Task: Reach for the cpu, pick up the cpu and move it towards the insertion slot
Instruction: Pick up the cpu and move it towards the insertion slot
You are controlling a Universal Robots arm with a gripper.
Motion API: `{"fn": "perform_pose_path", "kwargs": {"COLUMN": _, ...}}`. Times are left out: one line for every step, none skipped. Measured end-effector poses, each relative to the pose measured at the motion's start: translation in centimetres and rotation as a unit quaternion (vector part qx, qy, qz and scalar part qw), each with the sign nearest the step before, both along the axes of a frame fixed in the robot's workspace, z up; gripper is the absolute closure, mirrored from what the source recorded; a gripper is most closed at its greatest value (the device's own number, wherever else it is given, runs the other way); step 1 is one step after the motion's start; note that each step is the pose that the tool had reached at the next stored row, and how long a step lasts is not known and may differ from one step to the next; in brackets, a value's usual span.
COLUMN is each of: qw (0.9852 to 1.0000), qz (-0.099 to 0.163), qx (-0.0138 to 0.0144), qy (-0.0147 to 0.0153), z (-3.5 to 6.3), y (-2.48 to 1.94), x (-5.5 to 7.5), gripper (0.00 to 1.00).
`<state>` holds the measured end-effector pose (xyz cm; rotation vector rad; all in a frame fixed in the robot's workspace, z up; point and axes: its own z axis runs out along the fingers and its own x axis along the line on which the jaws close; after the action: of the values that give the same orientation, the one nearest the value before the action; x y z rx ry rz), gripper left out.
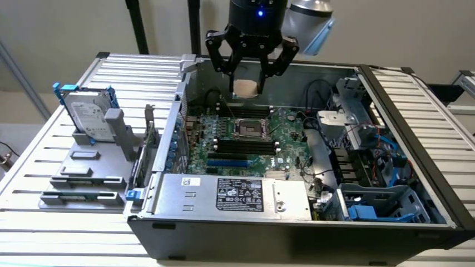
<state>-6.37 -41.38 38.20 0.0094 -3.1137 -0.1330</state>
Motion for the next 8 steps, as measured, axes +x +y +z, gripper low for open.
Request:
{"fn": "perform_pose_path", "kwargs": {"qw": 1.0000, "qz": 0.000, "qx": -0.0002, "qy": -0.0005, "z": -0.04, "y": 0.45, "x": 0.1, "gripper": 0.45}}
{"fn": "perform_pose_path", "kwargs": {"qw": 1.0000, "qz": 0.000, "qx": -0.0004, "qy": -0.0008, "z": -0.08, "y": 0.90, "x": 0.2, "gripper": 0.45}}
{"fn": "perform_pose_path", "kwargs": {"qw": 1.0000, "qz": 0.000, "qx": -0.0005, "qy": -0.0012, "z": -0.13, "y": 1.34, "x": 0.3, "gripper": 0.45}}
{"fn": "perform_pose_path", "kwargs": {"qw": 1.0000, "qz": 0.000, "qx": -0.0007, "qy": -0.0015, "z": -0.19, "y": 1.79, "x": 0.3, "gripper": 0.45}}
{"fn": "perform_pose_path", "kwargs": {"qw": 1.0000, "qz": 0.000, "qx": -0.0010, "qy": -0.0018, "z": -0.24, "y": 2.28, "x": 0.4, "gripper": 0.45}}
{"fn": "perform_pose_path", "kwargs": {"qw": 1.0000, "qz": 0.000, "qx": -0.0013, "qy": -0.0021, "z": -0.29, "y": 2.72, "x": 0.5, "gripper": 0.45}}
{"fn": "perform_pose_path", "kwargs": {"qw": 1.0000, "qz": 0.000, "qx": -0.0015, "qy": -0.0026, "z": -0.34, "y": 3.18, "x": 0.5, "gripper": 0.45}}
{"fn": "perform_pose_path", "kwargs": {"qw": 1.0000, "qz": 0.000, "qx": -0.0016, "qy": -0.0032, "z": -0.38, "y": 3.62, "x": 0.5, "gripper": 0.45}}
